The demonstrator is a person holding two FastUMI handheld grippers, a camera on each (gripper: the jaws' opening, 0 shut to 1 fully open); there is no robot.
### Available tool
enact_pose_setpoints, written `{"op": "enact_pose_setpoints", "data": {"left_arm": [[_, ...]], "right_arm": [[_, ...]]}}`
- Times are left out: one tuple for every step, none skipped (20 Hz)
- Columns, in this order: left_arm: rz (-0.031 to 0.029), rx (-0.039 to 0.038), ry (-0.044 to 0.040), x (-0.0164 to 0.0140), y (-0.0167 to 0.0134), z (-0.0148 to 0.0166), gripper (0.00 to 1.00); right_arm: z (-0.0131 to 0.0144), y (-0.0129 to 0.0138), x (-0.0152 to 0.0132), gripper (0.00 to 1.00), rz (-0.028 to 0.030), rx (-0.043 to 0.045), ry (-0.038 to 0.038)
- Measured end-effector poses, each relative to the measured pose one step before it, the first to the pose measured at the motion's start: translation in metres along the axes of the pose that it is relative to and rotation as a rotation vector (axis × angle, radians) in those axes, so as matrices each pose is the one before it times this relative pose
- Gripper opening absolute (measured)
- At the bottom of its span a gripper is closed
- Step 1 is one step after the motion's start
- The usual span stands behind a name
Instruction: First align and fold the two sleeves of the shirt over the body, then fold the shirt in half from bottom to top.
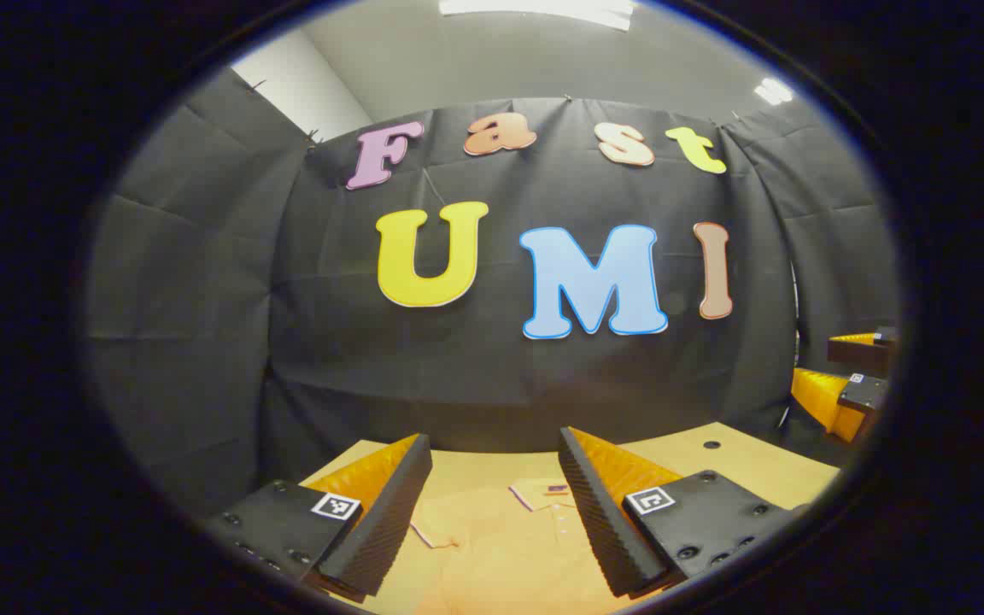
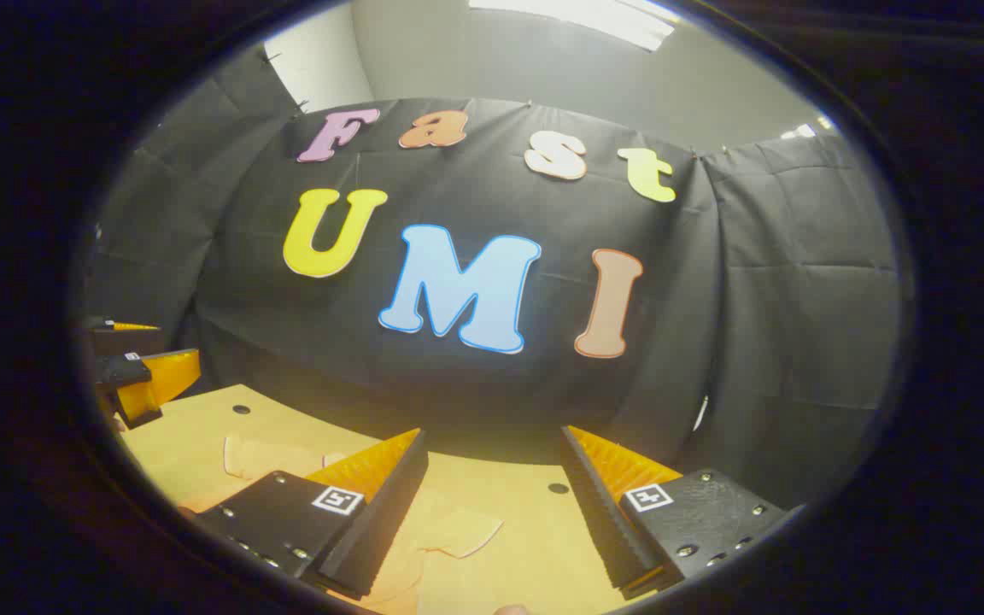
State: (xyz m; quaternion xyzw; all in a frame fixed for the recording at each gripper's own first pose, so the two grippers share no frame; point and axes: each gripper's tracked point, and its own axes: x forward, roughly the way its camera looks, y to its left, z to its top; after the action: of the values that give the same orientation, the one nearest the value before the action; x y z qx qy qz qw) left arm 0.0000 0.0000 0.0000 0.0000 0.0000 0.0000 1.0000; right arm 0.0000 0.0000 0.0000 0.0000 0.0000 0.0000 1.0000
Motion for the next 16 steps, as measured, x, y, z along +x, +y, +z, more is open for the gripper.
{"op": "enact_pose_setpoints", "data": {"left_arm": [[-0.00086, 0.00746, 0.00382, 0.00355, 0.00143, 0.00068, 0.97], [-0.00465, 0.00819, -0.00123, 0.00434, -0.0001, 0.00142, 0.98], [-0.00641, 0.00719, -0.00294, 0.00344, 0.00115, 0.00108, 0.98], [-0.00483, 0.00817, -0.00043, 0.0033, -0.00064, -0.00016, 0.98], [-0.00173, 0.00194, -0.00323, 0.00185, 0.00246, 0.00075, 0.98], [-0.00743, -0.0057, 0.00157, 0.00116, 0.00001, -0.00068, 0.98], [-0.00833, -0.00656, 0.00362, 0.00278, -0.00159, -0.00365, 0.98], [-0.00628, 0.00036, 0.00747, 0.00057, -0.00054, -0.00355, 0.98], [-0.0039, 0.00484, -0.00135, 0.00304, -0.0005, 0.00107, 0.98], [-0.00419, 0.00053, -0.00248, 0.00061, 0.00024, 0.00055, 0.98], [-0.0042, -0.00516, 0.00019, 0.00045, 0.00147, -0.0021, 0.97], [-0.00361, -0.0048, -0.00161, 0.00064, -0.00006, -0.00128, 0.98], [-0.00077, -0.00125, 0.00282, 0.00172, 0.0006, -0.00256, 0.98], [-0.00061, 0.00131, 0.00725, -0.00025, 0.00103, -0.00254, 0.98], [0.00203, -0.00316, 0.00201, 0.00222, 0.00079, -0.00334, 0.98], [-0.00639, -0.00911, 0.00295, -0.00009, -0.00127, -0.00147, 0.98]], "right_arm": [[-0.00225, 0.00421, 0.00346, 0.95, 0.00693, 0.01312, 0.00955], [-0.0005, 0.00466, 0.00342, 0.95, 0.01071, 0.00845, 0.0074], [-0.0009, 0.00175, 0.00199, 0.95, 0.00017, 0.00582, 0.00305], [0.00137, -0.00017, 0.00144, 0.96, -0.00821, 0.00629, -0.00125], [-0.00046, 0.00174, 0.00116, 0.95, -0.0032, 0.00774, 0.00162], [-0.00076, 0.00148, 0.00221, 0.95, -0.00133, 0.00487, 0.00328], [-0.00143, -0.00037, 0.00158, 0.95, -0.00882, 0.004, 0.00433], [-0.00179, 0.00036, 0.00063, 0.95, -0.00442, 0.00588, 0.00729], [-0.00197, 0.00245, 0.00056, 0.95, 0.0055, 0.0043, 0.00583], [-0.00114, 0.00222, 0.00024, 0.95, 0.00479, 0.00008, 0.00462], [-0.00469, -0.00091, -0.00039, 0.95, -0.00441, -0.00321, 0.01424], [-0.0033, -0.00181, -0.00162, 0.95, -0.00854, -0.00399, 0.0103], [-0.00154, -0.00199, -0.00116, 0.95, -0.00664, -0.00392, 0.00355], [-0.00095, -0.00005, -0.00068, 0.95, -0.00297, -0.00352, 0.00275], [-0.00222, 0.00043, 0.00081, 0.95, -0.00027, -0.00366, 0.00175], [0.00114, -0.0005, -0.00064, 0.94, -0.00147, -0.00304, -0.00091]]}}
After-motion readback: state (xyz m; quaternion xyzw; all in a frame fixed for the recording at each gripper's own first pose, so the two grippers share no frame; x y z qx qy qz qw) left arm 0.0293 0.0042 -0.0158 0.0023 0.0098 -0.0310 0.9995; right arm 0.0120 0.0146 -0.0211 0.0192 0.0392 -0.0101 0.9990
